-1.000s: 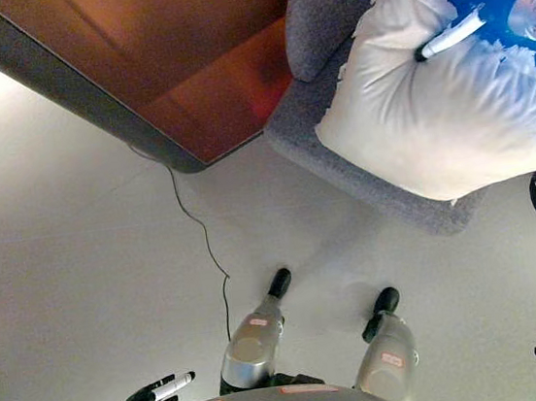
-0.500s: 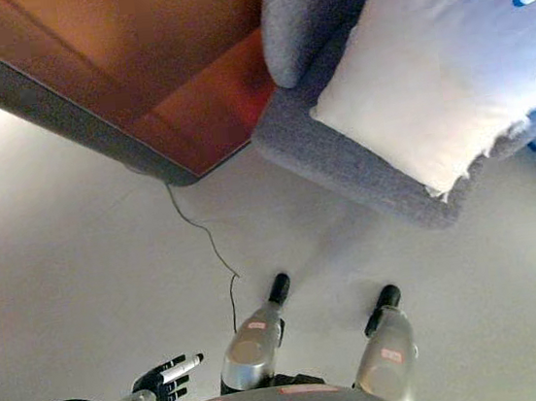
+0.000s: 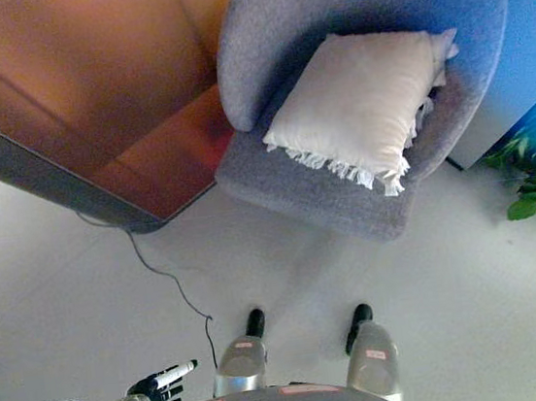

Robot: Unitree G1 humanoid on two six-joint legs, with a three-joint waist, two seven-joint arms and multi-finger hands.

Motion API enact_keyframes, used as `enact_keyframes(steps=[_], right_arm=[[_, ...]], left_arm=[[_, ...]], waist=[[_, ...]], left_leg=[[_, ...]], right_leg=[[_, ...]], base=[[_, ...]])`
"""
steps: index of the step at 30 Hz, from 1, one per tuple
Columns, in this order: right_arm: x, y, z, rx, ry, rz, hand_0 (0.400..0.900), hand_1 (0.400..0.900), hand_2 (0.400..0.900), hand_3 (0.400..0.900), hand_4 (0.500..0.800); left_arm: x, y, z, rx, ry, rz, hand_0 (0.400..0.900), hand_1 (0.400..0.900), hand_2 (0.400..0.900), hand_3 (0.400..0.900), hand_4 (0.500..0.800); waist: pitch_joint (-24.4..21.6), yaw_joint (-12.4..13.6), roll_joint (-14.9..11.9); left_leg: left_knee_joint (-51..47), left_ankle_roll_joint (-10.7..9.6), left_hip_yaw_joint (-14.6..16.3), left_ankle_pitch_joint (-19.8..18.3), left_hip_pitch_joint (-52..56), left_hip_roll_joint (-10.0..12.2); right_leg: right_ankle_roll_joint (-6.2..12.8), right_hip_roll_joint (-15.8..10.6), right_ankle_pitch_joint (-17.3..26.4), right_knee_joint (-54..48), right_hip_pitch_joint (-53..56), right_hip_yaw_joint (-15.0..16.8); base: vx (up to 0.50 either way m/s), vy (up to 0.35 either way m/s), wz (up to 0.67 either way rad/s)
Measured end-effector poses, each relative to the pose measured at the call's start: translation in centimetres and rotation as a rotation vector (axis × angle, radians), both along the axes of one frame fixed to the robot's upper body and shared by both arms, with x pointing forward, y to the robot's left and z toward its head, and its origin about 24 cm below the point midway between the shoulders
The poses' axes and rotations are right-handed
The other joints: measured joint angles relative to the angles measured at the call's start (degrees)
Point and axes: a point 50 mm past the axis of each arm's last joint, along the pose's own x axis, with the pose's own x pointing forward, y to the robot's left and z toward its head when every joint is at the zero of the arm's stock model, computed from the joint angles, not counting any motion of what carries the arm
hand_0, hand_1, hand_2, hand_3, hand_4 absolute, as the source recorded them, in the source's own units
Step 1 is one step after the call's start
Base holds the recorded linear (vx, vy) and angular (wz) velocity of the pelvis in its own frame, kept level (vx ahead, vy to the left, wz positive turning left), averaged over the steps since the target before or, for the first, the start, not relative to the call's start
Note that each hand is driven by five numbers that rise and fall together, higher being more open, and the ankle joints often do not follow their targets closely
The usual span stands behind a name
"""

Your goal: Pick up the pillow and put it on the sofa.

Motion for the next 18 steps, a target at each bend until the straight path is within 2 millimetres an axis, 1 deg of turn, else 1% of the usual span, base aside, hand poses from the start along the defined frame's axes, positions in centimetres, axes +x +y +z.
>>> enact_keyframes(steps=[4,5,6,8,9,11,13,14,15,18], right_arm=[[-0.1,0.0,-6.3,0.147,0.114,0.074,0.9,0.9,0.9,0.9,0.8],[-0.3,0.1,-8.0,0.182,0.139,0.087,0.9,0.9,0.9,0.9,0.8],[-0.4,0.3,-9.9,0.228,0.156,0.098,0.9,0.9,0.9,0.9,0.8],[-0.9,1.5,-15.0,0.336,0.232,0.118,0.9,0.9,0.9,0.9,0.8],[-1.4,2.2,-17.9,0.393,0.263,0.124,0.9,0.9,0.9,0.9,0.8],[-2.9,4.0,-23.2,0.486,0.367,0.133,0.9,0.9,0.9,0.9,0.8],[-5.2,5.6,-27.9,0.551,0.473,0.122,0.9,0.9,0.9,0.9,0.8],[-6.2,6.5,-29.8,0.586,0.511,0.111,0.9,0.9,0.9,0.9,0.8],[-7.2,7.1,-31.3,0.628,0.542,0.094,0.9,0.9,0.9,0.9,0.8],[-10.6,8.4,-35.2,0.722,0.606,0.022,0.9,0.9,0.9,0.9,0.8]], left_arm=[[1.1,0.2,0.3,0.007,-0.013,-0.006,0.9,0.9,0.9,0.9,0.8],[1.9,0.2,0.5,0.011,-0.028,-0.016,0.9,0.9,0.9,0.9,0.8],[2.3,0.3,0.6,0.021,-0.031,-0.028,0.9,0.9,0.9,0.9,0.8],[2.9,0.4,0.8,0.039,-0.036,-0.033,0.9,0.9,0.9,0.9,0.8],[3.3,0.4,0.9,0.046,-0.031,-0.044,0.9,0.9,0.9,0.9,0.8],[4.3,0.3,1.1,0.056,-0.037,-0.062,0.9,0.9,0.9,0.9,0.8],[5.5,0.1,1.4,0.061,-0.052,-0.074,0.9,0.9,0.9,0.9,0.8],[6.0,0.1,1.5,0.073,-0.057,-0.08,0.9,0.9,0.9,0.9,0.8],[6.3,0.1,1.6,0.076,-0.064,-0.076,0.9,0.9,0.9,0.9,0.8],[7.0,0.1,1.8,0.093,-0.072,-0.064,0.9,0.9,0.9,0.9,0.8]], waist=[[-1.6,-0.2,-1.7],[-1.8,-0.3,-1.9],[-2.0,-0.3,-2.2],[-3.0,-0.6,-2.6],[-3.7,-0.9,-2.6],[-3.9,-1.7,-2.2],[-4.3,-2.2,-1.7],[-4.4,-2.2,-1.4],[-4.5,-2.8,-1.2],[-4.6,-4.1,-1.0]], left_leg=[[-0.4,0.3,1.6,-0.3,2.4,0.0],[-0.6,0.6,1.8,-0.4,2.9,-0.1],[-0.8,0.7,2.5,-0.5,3.5,-0.2],[-1.4,0.9,3.3,-0.6,4.7,-0.5],[-1.9,1.0,3.8,-0.7,5.3,-0.7],[-2.2,1.0,4.3,-0.7,6.5,-1.2],[-2.4,1.3,4.6,-0.9,7.3,-1.8],[-2.6,1.4,5.2,-0.9,7.8,-1.9],[-2.7,1.6,5.7,-1.0,8.1,-2.3],[-3.8,2.1,6.2,-1.2,10.3,-3.2]], right_leg=[[0.57,0.1,0.8,-2.7,3.0,0.3],[0.66,0.1,1.2,-3.5,3.7,0.4],[0.86,0.2,1.7,-4.2,4.4,0.7],[1.27,0.3,2.5,-6.1,5.7,1.4],[1.52,0.3,3.1,-7.1,6.4,1.5],[2.26,0.1,4.4,-9.4,8.2,1.9],[2.9,-0.1,6.0,-12.0,9.7,2.5],[3.2,-0.1,6.8,-13.3,10.4,2.9],[3.49,-0.1,7.5,-14.6,11.1,3.4],[4.08,-0.5,9.2,-18.3,14.1,3.9]], base=[[0.0,0.028,-0.16],[-0.03,0.045,-0.16],[-0.04,0.058,-0.16],[-0.06,0.061,-0.16],[-0.07,0.057,-0.15],[-0.09,0.068,-0.17],[-0.1,0.092,-0.17],[-0.1,0.103,-0.14],[-0.1,0.114,-0.14],[-0.08,0.096,-0.11]])
